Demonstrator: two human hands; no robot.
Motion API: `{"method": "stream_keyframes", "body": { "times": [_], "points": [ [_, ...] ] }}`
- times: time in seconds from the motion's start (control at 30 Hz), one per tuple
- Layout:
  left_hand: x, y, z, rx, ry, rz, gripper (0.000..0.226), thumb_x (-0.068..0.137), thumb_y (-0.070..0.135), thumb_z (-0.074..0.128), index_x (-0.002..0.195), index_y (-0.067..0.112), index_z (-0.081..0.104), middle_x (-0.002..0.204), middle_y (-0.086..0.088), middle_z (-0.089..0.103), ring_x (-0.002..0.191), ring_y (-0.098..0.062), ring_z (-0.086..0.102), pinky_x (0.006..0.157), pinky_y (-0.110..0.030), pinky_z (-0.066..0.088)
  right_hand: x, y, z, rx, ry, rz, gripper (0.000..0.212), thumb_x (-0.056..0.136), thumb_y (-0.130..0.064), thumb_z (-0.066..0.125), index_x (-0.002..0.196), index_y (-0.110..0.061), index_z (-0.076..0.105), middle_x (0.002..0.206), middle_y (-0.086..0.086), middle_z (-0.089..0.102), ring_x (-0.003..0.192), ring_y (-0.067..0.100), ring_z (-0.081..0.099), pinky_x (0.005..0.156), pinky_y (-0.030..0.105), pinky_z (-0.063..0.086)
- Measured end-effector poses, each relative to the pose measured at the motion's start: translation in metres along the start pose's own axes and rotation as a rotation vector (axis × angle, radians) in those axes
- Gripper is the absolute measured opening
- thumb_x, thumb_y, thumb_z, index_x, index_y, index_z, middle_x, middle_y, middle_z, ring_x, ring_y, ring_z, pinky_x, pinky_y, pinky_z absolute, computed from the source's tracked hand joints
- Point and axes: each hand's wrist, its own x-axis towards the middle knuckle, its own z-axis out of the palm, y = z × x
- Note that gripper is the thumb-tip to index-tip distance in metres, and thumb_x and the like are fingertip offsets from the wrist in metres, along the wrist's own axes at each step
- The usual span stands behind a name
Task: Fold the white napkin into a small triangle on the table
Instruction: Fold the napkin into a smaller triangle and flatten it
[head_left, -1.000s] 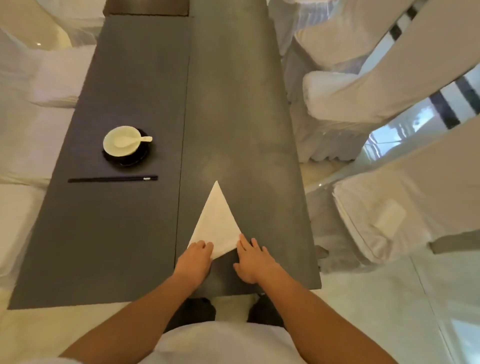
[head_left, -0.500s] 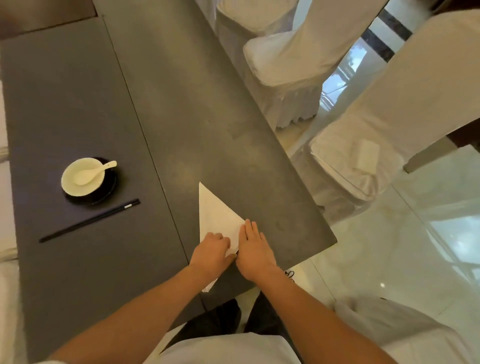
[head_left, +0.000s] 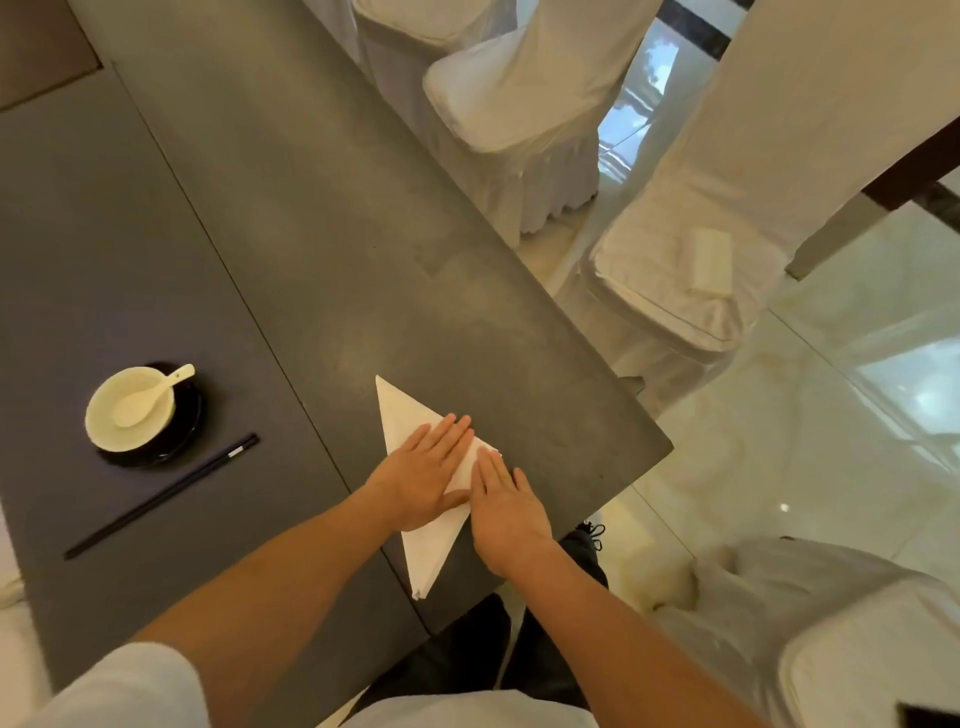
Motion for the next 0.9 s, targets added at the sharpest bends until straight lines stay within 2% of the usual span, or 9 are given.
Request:
{"method": "stream_keyframes", "body": {
  "times": [0.1,0.27,0.43,0.57,0.67,0.77,0.83,0.9],
  "points": [
    [-0.005,-0.021,-0.003,-0.049,-0.02,-0.124,0.086,0.092,0.069,0.011,0.15,0.013,-0.017,0.16,-0.006,-0.021,0.146,-0.022,-0.021,0.122,-0.044,0.0,0.003,-0.001,-0.002,-0.024,-0.034,0.0,0.075,0.098,-0.017,0.041,0.15,-0.001,-0.011,0.161,0.013,-0.018,0.149,0.026,-0.015,0.122,0.047,0.004],
    [-0.004,-0.053,-0.016,-0.12,-0.102,-0.329,0.091,0.092,0.067,0.022,0.15,0.008,-0.016,0.16,-0.008,-0.021,0.148,-0.024,-0.015,0.122,-0.043,0.004,0.005,-0.003,-0.006,-0.024,-0.087,0.003,0.074,0.098,-0.015,0.041,0.15,0.0,-0.01,0.161,0.013,-0.018,0.149,0.026,-0.013,0.122,0.048,0.007],
    [0.006,-0.067,-0.026,-0.247,-0.139,-0.427,0.091,0.094,0.063,0.03,0.151,0.006,-0.013,0.16,-0.011,-0.019,0.149,-0.026,-0.01,0.122,-0.044,0.008,0.007,-0.004,-0.011,-0.055,-0.116,0.003,0.076,0.097,-0.014,0.046,0.151,0.001,-0.005,0.161,0.014,-0.015,0.15,0.028,-0.009,0.122,0.048,0.011],
    [0.006,-0.07,-0.028,-0.261,-0.157,-0.446,0.091,0.095,0.059,0.037,0.151,0.009,-0.014,0.16,-0.009,-0.021,0.149,-0.027,-0.011,0.121,-0.048,0.009,0.007,-0.005,-0.015,-0.085,-0.117,0.002,0.077,0.096,-0.014,0.049,0.151,0.003,-0.001,0.161,0.016,-0.012,0.15,0.03,-0.007,0.121,0.049,0.013],
    [-0.002,-0.06,-0.022,-0.345,-0.085,-0.536,0.095,0.093,0.057,0.043,0.15,0.009,-0.016,0.16,-0.011,-0.019,0.148,-0.035,-0.01,0.12,-0.05,0.014,0.005,-0.007,-0.02,-0.091,-0.115,-0.002,0.074,0.095,-0.013,0.05,0.15,0.003,0.003,0.162,0.016,-0.01,0.15,0.03,-0.005,0.121,0.048,0.016],
    [-0.021,-0.02,-0.01,-0.513,0.049,-0.649,0.094,0.094,0.052,0.047,0.151,0.006,-0.012,0.162,-0.011,-0.009,0.148,-0.035,-0.003,0.118,-0.046,0.022,0.004,-0.008,-0.028,-0.083,-0.119,-0.002,0.068,0.095,-0.015,0.05,0.15,0.002,0.014,0.161,0.017,0.0,0.149,0.031,0.006,0.115,0.046,0.03],
    [-0.037,0.012,0.001,-0.601,0.174,-0.701,0.086,0.093,0.047,0.052,0.152,0.008,0.003,0.159,-0.01,0.012,0.143,-0.033,0.015,0.112,-0.043,0.033,0.007,-0.01,-0.038,-0.093,-0.1,-0.01,0.06,0.093,-0.015,0.053,0.145,0.001,0.03,0.156,0.019,0.019,0.143,0.031,0.022,0.104,0.043,0.043],
    [-0.051,0.04,0.014,-0.761,0.263,-0.765,0.07,0.093,0.039,0.056,0.147,0.013,0.02,0.145,-0.009,0.032,0.129,-0.027,0.034,0.103,-0.039,0.044,0.01,-0.013,-0.049,-0.092,-0.105,-0.007,0.044,0.091,-0.012,0.055,0.134,-0.004,0.048,0.142,0.017,0.042,0.129,0.03,0.044,0.094,0.04,0.049]
  ]
}}
